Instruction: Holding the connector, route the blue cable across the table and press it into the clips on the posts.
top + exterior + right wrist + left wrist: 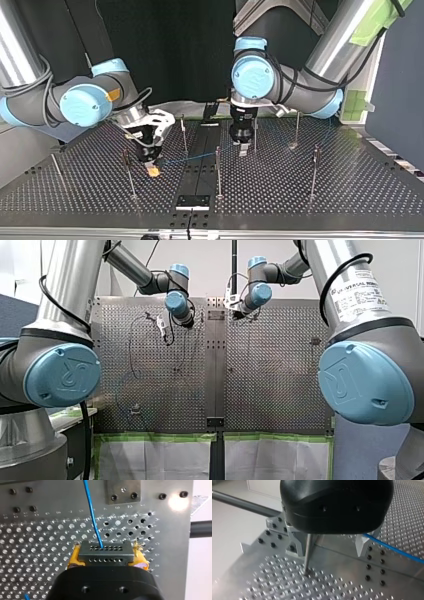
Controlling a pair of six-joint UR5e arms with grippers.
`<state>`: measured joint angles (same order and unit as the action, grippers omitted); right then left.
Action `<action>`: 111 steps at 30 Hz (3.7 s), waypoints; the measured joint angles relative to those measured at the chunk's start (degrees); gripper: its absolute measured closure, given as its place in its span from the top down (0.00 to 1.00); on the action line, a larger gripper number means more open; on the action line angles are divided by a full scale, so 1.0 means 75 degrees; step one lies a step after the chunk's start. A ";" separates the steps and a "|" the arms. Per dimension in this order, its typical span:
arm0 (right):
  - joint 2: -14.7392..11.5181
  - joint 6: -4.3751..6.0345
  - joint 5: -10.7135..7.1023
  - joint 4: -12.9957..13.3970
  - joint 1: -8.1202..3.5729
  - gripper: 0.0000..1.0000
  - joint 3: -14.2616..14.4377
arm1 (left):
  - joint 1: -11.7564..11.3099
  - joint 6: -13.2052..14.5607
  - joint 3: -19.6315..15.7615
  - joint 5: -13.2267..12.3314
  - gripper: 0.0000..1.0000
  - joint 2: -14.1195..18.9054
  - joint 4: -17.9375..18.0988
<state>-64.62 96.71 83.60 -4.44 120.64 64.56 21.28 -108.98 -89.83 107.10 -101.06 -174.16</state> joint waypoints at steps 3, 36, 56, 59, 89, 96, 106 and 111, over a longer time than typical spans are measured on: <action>-0.0106 0.0006 0.0039 -0.0016 -0.0025 0.00 0.0000 | 0.0064 0.0009 -0.0100 0.0002 1.00 0.0199 -0.0036; -0.0477 -0.0060 0.0327 -0.0163 -0.0082 0.00 0.0218 | 0.1911 0.0501 0.0737 0.0992 1.00 -0.0143 0.0026; -0.0578 -0.0107 0.0328 -0.0179 -0.0109 0.00 0.0437 | 0.1694 0.0666 0.2088 0.1393 1.00 -0.1100 -0.0122; -0.0579 -0.0108 0.0328 -0.0174 -0.0118 0.00 0.0439 | 0.1682 0.0680 0.2303 0.1392 1.00 -0.1288 -0.0162; -0.0568 -0.0120 0.0328 -0.0157 -0.0165 0.00 0.0441 | 0.1723 0.0704 0.3237 0.1913 0.00 -0.2295 -0.0218; -0.0565 -0.0115 0.0327 -0.0158 -0.0141 0.00 0.0453 | 0.1796 0.0696 0.3214 0.2238 0.00 -0.2293 -0.0469; -0.0546 -0.0115 0.0344 -0.0133 -0.0128 0.00 0.0708 | 0.1986 0.0689 0.2627 0.2556 0.00 -0.2157 -0.0407; -0.0527 -0.0113 0.0343 -0.0033 -0.0159 0.00 0.1027 | 0.2043 0.0667 0.2273 0.2541 0.00 -0.2094 -0.0078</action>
<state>-68.57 95.87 86.17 -4.68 119.45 72.26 36.60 -103.98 -72.78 126.16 -116.76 -174.74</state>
